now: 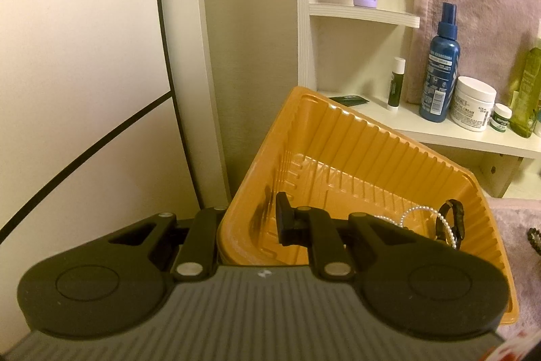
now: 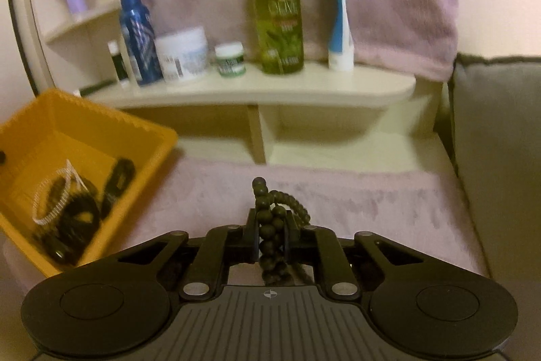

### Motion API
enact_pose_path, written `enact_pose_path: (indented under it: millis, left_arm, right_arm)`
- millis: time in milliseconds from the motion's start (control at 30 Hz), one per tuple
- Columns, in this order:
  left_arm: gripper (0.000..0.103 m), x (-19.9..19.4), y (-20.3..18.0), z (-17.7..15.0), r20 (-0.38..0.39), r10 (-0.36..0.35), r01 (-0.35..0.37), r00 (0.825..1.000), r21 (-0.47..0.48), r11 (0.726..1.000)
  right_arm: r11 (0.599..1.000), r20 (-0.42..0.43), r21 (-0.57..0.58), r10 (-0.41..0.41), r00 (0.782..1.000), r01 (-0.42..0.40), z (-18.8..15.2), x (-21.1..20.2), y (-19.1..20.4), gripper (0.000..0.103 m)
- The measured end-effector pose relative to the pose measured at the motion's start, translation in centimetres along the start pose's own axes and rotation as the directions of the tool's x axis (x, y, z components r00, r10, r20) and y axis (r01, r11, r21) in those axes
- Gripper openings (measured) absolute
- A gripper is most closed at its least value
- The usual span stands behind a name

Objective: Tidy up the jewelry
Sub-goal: 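Carry the dark bead necklace into the orange tray and open the right tool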

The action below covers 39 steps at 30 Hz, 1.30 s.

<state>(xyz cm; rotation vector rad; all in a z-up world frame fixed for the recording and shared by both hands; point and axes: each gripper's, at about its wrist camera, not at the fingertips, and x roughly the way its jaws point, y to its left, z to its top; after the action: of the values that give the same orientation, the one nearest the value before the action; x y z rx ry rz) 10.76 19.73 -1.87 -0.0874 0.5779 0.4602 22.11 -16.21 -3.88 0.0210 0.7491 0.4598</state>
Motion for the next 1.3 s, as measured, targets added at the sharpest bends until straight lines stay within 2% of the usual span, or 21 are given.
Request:
enact_pose_path:
  millis: [400, 667, 900, 1233, 1300]
  left_arm:
    - [0.014, -0.2, 0.2, -0.1, 0.004, -0.010, 0.010, 1.000, -0.007, 1.000]
    - [0.014, -0.4, 0.3, 0.0, 0.008, -0.020, 0.020, 1.000, -0.013, 1.000]
    - [0.014, -0.4, 0.4, 0.0, 0.009, -0.025, 0.025, 1.000, -0.019, 0.999]
    - [0.014, -0.5, 0.5, 0.0, 0.008, -0.031, 0.031, 0.999, -0.028, 0.999]
    - [0.014, -0.5, 0.5, 0.0, 0.010, -0.034, 0.035, 0.999, -0.028, 0.999]
  right_arm:
    - [0.997, 0.108, -0.037, 0.075, 0.991, -0.072, 5.0, -4.7, 2.7, 0.013]
    - [0.984, 0.179, -0.081, 0.172, 0.969, -0.160, 8.2, -7.7, 5.8, 0.013]
    - [0.958, 0.271, -0.133, 0.282, 0.920, -0.254, 11.5, -9.6, 9.2, 0.013]
    - [0.894, 0.371, -0.233, 0.445, 0.815, -0.382, 16.0, -11.6, 15.6, 0.013]
    - [0.886, 0.373, -0.244, 0.461, 0.805, -0.394, 16.4, -11.5, 16.5, 0.013]
